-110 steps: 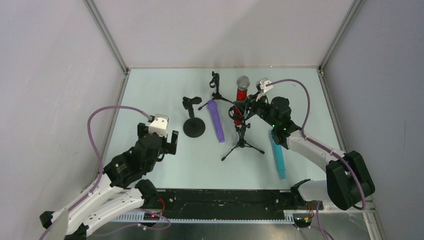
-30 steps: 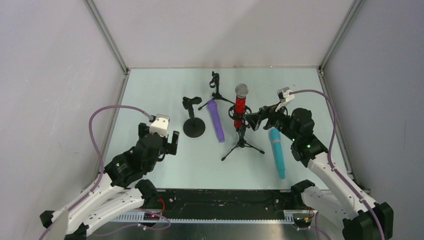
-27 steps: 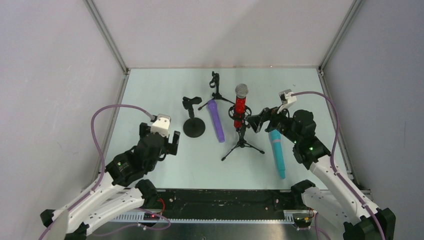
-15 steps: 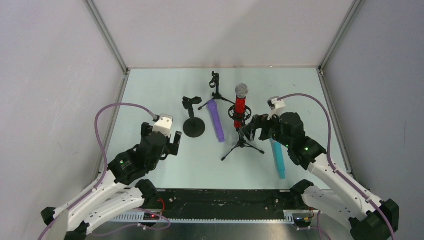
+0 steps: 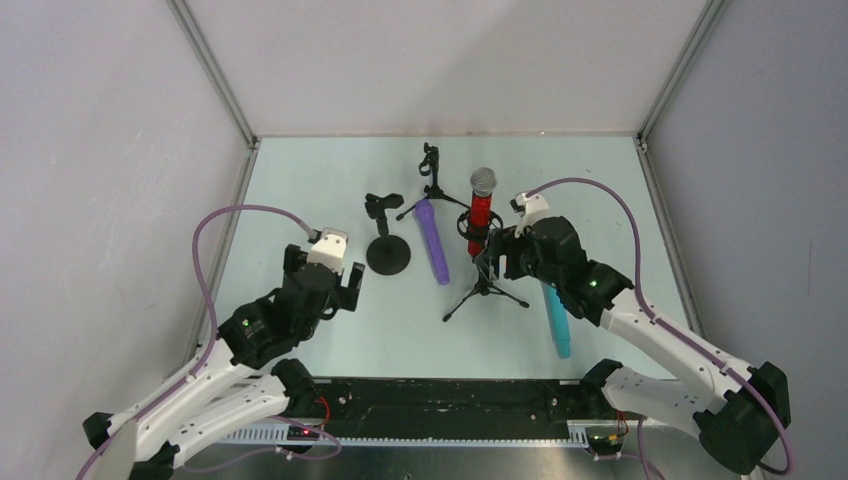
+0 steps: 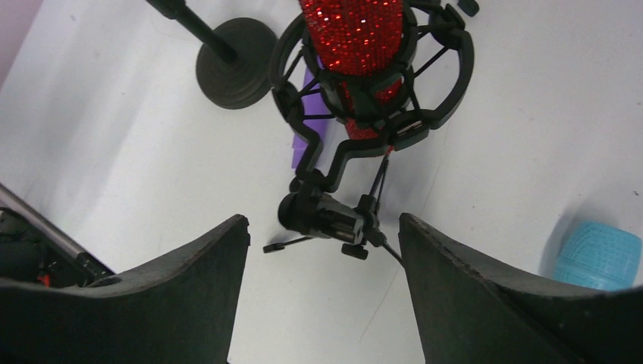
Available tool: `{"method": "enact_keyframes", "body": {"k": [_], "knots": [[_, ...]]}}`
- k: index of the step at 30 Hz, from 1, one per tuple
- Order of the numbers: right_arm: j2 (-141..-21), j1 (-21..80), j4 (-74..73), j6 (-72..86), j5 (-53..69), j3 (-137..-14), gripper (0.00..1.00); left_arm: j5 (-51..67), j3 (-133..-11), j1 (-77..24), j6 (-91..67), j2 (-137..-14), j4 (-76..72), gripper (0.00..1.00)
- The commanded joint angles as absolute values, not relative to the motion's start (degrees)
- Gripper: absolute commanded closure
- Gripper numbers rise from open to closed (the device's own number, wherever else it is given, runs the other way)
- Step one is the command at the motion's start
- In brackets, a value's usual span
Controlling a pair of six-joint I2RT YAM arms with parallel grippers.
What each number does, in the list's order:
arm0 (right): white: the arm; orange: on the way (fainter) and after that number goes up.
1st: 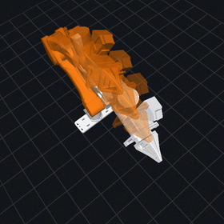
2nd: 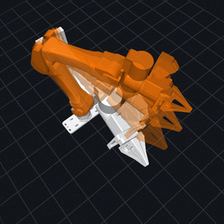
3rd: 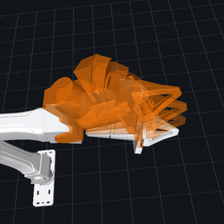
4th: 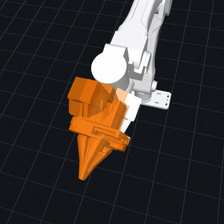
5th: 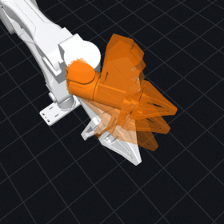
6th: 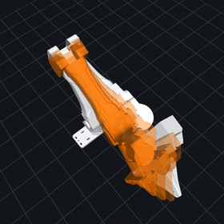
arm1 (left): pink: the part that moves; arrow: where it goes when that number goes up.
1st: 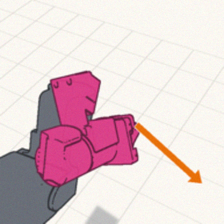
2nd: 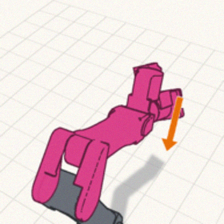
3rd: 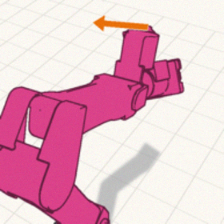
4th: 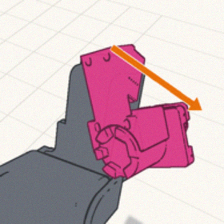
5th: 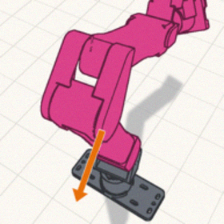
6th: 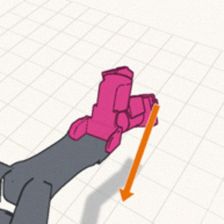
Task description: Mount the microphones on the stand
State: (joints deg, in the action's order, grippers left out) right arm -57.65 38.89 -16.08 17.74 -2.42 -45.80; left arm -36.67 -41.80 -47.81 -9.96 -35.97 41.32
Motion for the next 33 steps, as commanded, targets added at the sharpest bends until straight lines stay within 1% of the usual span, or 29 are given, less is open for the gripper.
{"method": "enact_keyframes", "body": {"k": [1, 9, 17, 19, 21, 22, 23, 24, 25, 27, 28, 29, 31, 33], "knots": [[-59.19, 39.43, -15.18, 17.12, -5.42, -49.34, 0.26, -36.32, -44.42, -47.59, -8.88, -36.11, 41.16, 0.00], [-62.85, 40.68, -14.33, 17.30, -5.46, -51.12, 0.30, -36.38, -44.47, -47.57, -8.88, -36.13, 41.20, 0.00], [-65.73, 41.01, -14.73, 17.18, -7.75, -52.39, 0.42, -36.30, -44.56, -47.55, -8.88, -36.44, 41.16, 0.00], [-65.86, 41.02, -14.84, 17.17, -8.02, -52.53, 0.54, -36.30, -44.52, -47.63, -8.88, -36.36, 41.17, 0.00], [-65.46, 41.12, -14.65, 17.23, -8.09, -52.55, 0.63, -36.35, -44.48, -47.57, -8.88, -36.24, 41.16, 0.00], [-65.29, 41.13, -14.53, 17.14, -7.95, -52.56, 0.65, -36.31, -44.54, -47.58, -8.88, -36.28, 41.15, 0.00], [-65.08, 41.31, -14.16, 16.70, -7.98, -52.56, 0.70, -36.26, -44.55, -47.61, -8.88, -36.29, 41.16, 0.00], [-64.93, 41.40, -14.02, 16.52, -8.21, -52.56, 0.73, -36.18, -44.56, -47.56, -8.88, -36.36, 41.19, 0.00], [-64.62, 41.64, -13.68, 16.22, -8.41, -52.56, 0.78, -36.15, -44.56, -47.56, -8.85, -36.47, 41.17, 0.00], [-64.01, 41.88, -13.18, 16.10, -8.60, -52.56, 0.85, -36.13, -44.55, -47.55, -8.79, -36.59, 41.19, 0.00], [-63.57, 41.90, -13.09, 16.09, -8.63, -52.56, 0.87, -36.15, -44.56, -47.60, -8.79, -36.58, 41.21, 0.00], [-63.38, 42.01, -12.83, 16.02, -8.58, -52.56, 0.92, -36.13, -44.56, -47.56, -8.81, -36.57, 41.17, 0.00], [-62.90, 42.07, -12.56, 15.78, -8.55, -52.56, 0.98, -36.12, -44.56, -47.58, -8.79, -36.60, 41.14, 0.00], [-62.39, 42.05, -12.39, 15.60, -8.58, -52.56, 1.00, -36.05, -44.48, -47.58, -8.79, -36.57, 41.19, 0.00]]}}
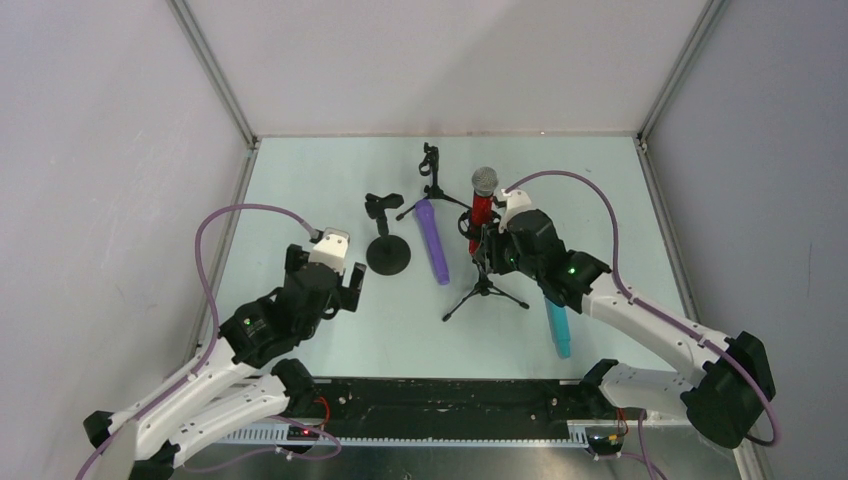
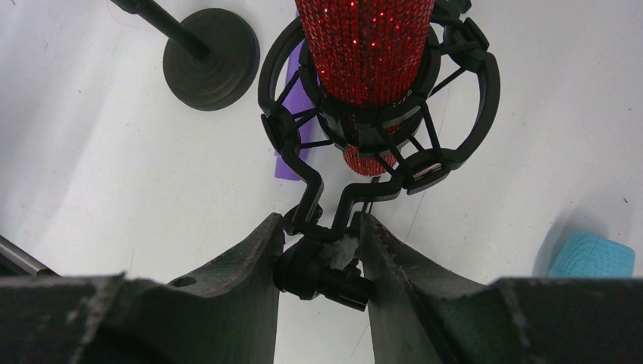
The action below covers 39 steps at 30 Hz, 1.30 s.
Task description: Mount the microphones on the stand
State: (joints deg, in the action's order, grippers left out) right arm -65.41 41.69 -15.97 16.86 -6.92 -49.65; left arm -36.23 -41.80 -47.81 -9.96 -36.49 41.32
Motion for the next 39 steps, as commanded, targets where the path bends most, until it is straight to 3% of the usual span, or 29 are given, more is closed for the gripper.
{"method": "enact_keyframes", "body": {"k": [1, 39], "knots": [[-61.94, 42.08, -12.39, 15.49, -8.74, -52.56, 1.00, -36.04, -44.52, -47.61, -8.79, -36.61, 41.17, 0.00], [-59.18, 42.31, -13.89, 6.58, -10.62, -68.98, 1.00, -35.53, -44.62, -47.61, -8.61, -36.96, 41.14, 0.00]]}}
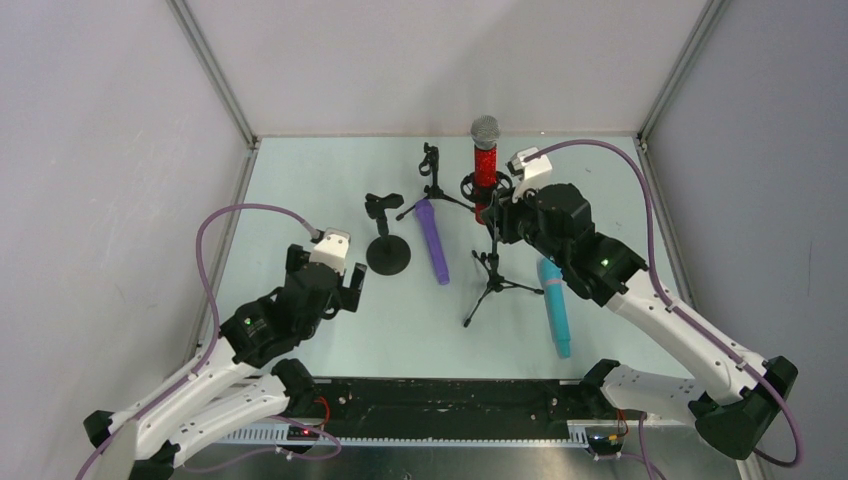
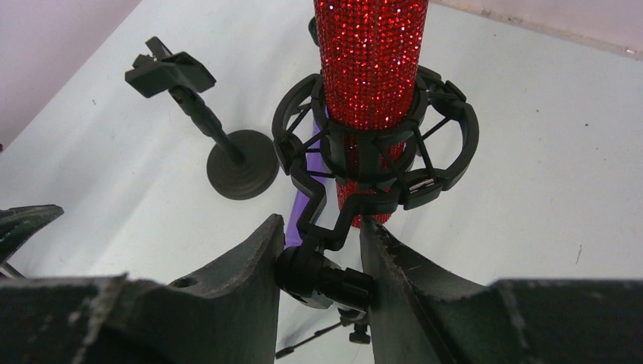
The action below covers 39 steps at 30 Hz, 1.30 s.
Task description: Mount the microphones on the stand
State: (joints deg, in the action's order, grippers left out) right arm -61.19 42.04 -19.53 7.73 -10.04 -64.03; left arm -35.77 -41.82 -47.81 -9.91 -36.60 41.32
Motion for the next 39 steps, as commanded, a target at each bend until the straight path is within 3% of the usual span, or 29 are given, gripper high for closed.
{"method": "enact_keyframes", "body": {"k": [1, 15, 39], "knots": [[-59.14, 42.34, -13.71, 6.58, -10.58, -69.37, 1.00, -35.51, -44.62, -47.61, -8.61, -36.89, 41.14, 0.00], [-60.44, 39.70, -8.61, 5.78, -10.82, -72.67, 1.00, -35.20, -44.69, -47.58, -8.44, -37.16, 41.18, 0.00], [-63.59, 17.90, 2.01, 8.63, -5.88, -73.87, 1.00, -35.26, -44.48, -47.55, -8.52, -36.50, 41.18, 0.00]]}}
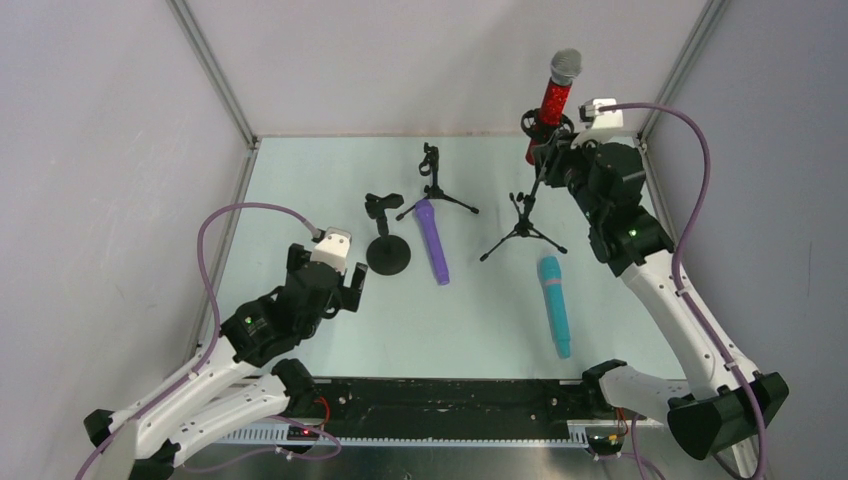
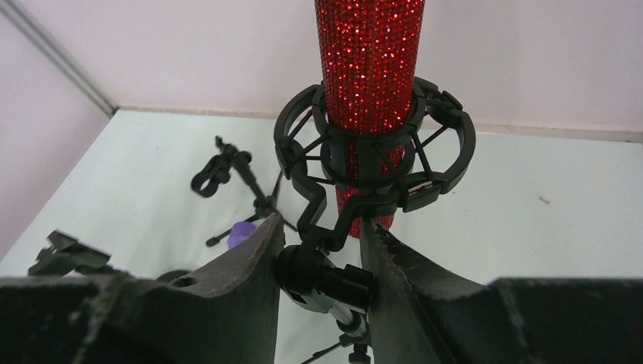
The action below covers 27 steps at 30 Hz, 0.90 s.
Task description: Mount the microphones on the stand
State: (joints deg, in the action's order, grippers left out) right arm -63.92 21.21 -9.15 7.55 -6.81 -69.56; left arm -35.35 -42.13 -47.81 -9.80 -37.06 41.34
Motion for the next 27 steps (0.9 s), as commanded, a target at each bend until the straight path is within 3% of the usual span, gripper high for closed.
{"method": "enact_keyframes", "body": {"k": [1, 12, 27], "knots": [[-63.80, 16.45, 2.37, 8.88, -5.71, -73.88, 1.00, -35.30, -44.54, -47.59, -8.52, -36.49, 41.19, 0.00], [-69.02, 5.83, 8.62, 11.76, -3.23, -73.89, 1.00, -35.42, -44.50, -47.55, -8.53, -36.44, 41.20, 0.01], [-74.58, -3.27, 16.52, 10.11, -13.82, -73.24, 1.00, -35.75, -44.43, -47.56, -8.70, -36.12, 41.20, 0.02]]}}
